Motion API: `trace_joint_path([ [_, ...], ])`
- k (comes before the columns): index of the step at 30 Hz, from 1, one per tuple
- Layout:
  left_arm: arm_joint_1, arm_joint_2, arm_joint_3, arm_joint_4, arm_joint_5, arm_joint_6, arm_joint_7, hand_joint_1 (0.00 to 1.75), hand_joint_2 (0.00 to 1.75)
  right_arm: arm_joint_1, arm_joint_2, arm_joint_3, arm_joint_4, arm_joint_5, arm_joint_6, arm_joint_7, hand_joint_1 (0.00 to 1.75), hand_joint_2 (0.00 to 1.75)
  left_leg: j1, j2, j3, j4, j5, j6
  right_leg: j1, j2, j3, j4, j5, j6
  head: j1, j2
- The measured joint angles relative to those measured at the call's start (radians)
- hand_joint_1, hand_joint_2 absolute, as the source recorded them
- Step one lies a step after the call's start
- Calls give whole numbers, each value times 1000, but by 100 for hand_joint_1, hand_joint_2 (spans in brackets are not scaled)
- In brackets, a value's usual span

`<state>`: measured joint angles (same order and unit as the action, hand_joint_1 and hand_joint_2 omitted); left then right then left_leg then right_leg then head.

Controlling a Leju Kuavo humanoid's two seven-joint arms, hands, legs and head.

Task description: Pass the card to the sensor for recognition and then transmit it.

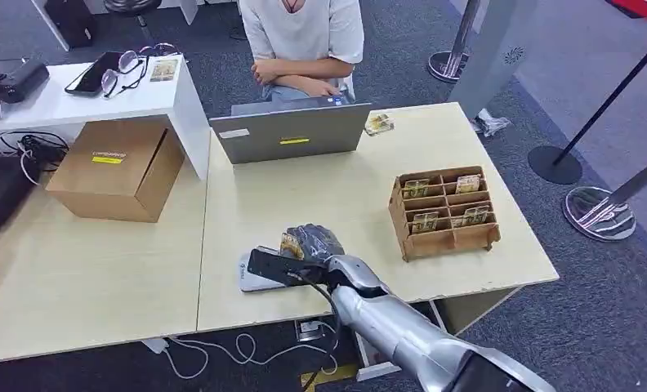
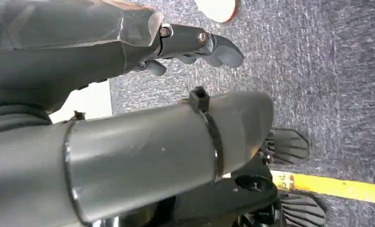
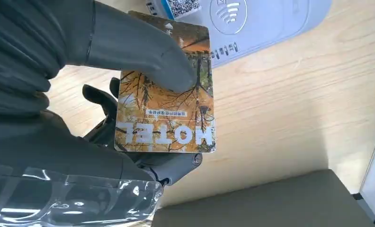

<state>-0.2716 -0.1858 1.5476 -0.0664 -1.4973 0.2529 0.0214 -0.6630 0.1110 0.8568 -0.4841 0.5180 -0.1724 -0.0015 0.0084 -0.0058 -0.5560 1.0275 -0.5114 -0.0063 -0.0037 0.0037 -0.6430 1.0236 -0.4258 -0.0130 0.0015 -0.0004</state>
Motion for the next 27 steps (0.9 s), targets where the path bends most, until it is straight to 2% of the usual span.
trace_joint_path([
  [10,-5,3,0,0,0,-11,-35,0,0,3,7,12,7,17,-5,11,175,175,0,0,0,0,0,0,0,0,0,0,0,0,0,0],
  [27,-13,-9,0,0,-2,0,-23,0,0,7,48,35,-14,34,13,31,175,175,0,0,0,0,0,0,0,0,0,0,0,0,0,0],
])
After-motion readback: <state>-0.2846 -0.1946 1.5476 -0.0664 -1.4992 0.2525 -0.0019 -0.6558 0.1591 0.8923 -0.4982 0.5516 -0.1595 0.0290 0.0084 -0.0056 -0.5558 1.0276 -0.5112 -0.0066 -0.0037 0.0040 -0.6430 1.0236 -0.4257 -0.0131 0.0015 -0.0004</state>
